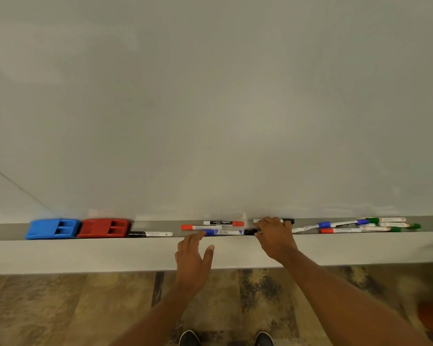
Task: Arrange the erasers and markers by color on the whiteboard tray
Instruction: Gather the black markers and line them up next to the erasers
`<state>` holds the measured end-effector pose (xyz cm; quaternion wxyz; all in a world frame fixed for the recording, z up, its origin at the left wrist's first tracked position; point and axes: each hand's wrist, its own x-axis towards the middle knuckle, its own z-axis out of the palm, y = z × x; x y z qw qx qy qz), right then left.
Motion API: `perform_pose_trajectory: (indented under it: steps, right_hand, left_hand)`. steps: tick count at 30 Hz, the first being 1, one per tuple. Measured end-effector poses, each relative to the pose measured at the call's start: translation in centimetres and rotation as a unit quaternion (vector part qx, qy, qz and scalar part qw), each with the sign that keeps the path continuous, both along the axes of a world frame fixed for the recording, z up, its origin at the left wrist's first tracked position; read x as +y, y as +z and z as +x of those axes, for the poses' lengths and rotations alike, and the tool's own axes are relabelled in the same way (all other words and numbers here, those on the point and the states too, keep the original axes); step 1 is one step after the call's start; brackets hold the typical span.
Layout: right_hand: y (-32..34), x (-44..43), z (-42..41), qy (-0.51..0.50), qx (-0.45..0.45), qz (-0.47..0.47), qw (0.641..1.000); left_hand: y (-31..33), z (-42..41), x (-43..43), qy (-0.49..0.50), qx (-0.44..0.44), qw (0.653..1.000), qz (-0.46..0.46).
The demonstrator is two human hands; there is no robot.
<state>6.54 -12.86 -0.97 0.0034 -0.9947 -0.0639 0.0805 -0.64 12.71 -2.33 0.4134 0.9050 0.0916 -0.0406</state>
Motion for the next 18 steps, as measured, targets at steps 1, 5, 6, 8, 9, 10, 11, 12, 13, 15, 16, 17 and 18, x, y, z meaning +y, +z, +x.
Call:
perform_pose_trajectory:
  steps: [1,5,6,8,9,10,11,12,13,15,16,17,18]
  right_hand:
    - [0.0,-0.3,0.2,0.009,0.005,-0.005,1.0]
    - [0.0,-0.8,0.6,0.04,0.019,-0.016,0.999]
    - [0.0,-0.8,0.6,0.05,0.023,-0.02,0.998]
    - [-0.1,-1.1,0.7,0.066,0.029,-0.025,0.997]
    - [-0.1,-1.3,0.8,0.069,0.029,-0.025,0.997]
    - [-0.1,-1.4,0.9,0.071,0.029,-0.023,0.997]
    - [-0.1,-1.5,1.0,0.072,0.03,-0.021,0.997]
    - [0.0,-1.6,1.1,0.074,0.031,-0.018,0.997]
    - [0.0,-1.7,1.1,0.074,0.03,-0.015,0.997]
    - [0.2,-1.7,1.1,0.074,0.012,-0.002,0.997]
    - [0.4,-1.6,1.0,0.074,-0.003,0.006,0.997]
    - [0.6,-1.6,0.9,0.073,-0.019,0.012,0.997]
    - [0.8,-1.4,0.8,0.073,-0.033,0.016,0.997]
  left_hand:
    - [0.2,-0.1,-0.6,0.007,0.006,1.0,-0.01]
    - [0.5,-0.2,-2.3,0.034,0.028,0.998,-0.044]
    - [0.6,-0.2,-2.6,0.041,0.033,0.997,-0.054]
    - [0.7,-0.2,-3.3,0.052,0.043,0.995,-0.071]
    - [0.8,-0.2,-3.7,0.055,0.047,0.994,-0.078]
    - [1.1,-0.3,-4.1,0.058,0.052,0.993,-0.088]
    - [1.3,-0.2,-4.4,0.063,0.058,0.991,-0.1]
    - [1.5,-0.2,-4.8,0.068,0.062,0.989,-0.113]
    - [1.7,-0.2,-5.1,0.072,0.064,0.987,-0.127]
    - [2.0,-0.1,-5.7,0.076,0.066,0.984,-0.15]
    - [2.1,0.1,-6.1,0.077,0.067,0.982,-0.16]
    - [2.2,0.2,-6.6,0.077,0.068,0.98,-0.17]
    - [2.3,0.5,-7.1,0.077,0.07,0.978,-0.181]
